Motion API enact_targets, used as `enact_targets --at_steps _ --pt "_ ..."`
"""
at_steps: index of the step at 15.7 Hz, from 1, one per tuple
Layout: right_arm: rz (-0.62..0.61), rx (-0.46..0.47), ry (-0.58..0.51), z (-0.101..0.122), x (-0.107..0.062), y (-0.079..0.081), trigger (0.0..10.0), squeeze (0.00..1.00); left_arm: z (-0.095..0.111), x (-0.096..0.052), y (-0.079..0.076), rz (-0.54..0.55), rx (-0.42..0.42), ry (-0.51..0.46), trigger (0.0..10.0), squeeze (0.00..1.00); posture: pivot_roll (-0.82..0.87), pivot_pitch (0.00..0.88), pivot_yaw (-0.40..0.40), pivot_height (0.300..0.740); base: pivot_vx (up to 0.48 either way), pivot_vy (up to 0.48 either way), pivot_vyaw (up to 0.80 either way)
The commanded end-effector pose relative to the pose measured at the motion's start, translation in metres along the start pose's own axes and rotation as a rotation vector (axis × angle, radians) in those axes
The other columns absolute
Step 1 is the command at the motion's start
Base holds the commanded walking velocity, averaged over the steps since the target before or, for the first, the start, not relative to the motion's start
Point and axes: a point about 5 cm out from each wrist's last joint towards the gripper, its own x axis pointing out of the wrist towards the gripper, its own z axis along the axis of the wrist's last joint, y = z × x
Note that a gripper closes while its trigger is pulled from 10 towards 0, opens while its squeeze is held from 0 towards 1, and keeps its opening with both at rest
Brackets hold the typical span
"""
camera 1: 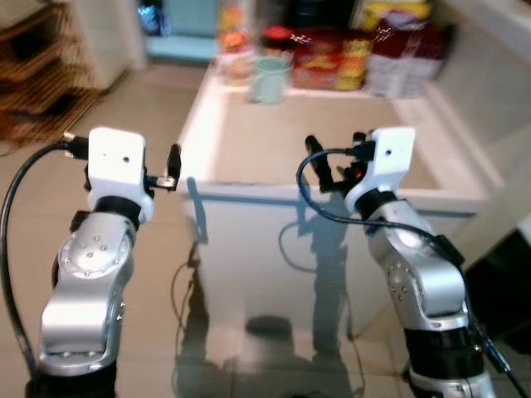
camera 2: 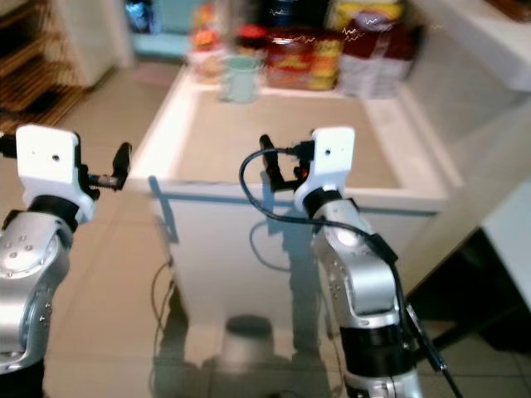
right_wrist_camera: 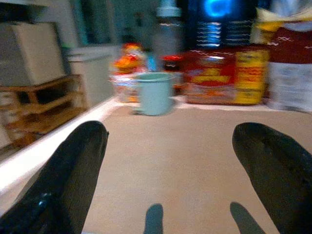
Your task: Setting the table
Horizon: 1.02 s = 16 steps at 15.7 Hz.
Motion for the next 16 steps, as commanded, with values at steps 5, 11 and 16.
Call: enact_targets --at_steps 5,11,16 --pt "0.008 -0.030 0.002 0.003 0.003 0.001 10.0 1.00 0.002 0.000 0.003 0.007 0.015 -0.006 10.0 1.00 0.14 0.025 -0.034 0.740 0.464 0.000 0.00" --pt "-0.047 -0.053 -0.004 0.005 0.002 -0.006 10.0 0.00 0.002 0.001 -0.001 -0.019 0.059 -0.009 10.0 0.00 0.14 0.026 -0.030 0.740 0.199 0.000 0.00" --pt "-0.100 -0.076 0.014 0.001 -0.001 -0.014 10.0 0.00 0.002 0.003 -0.005 -0.046 0.050 -0.006 10.0 0.00 0.13 0.028 -0.022 0.740 0.000 0.000 0.00"
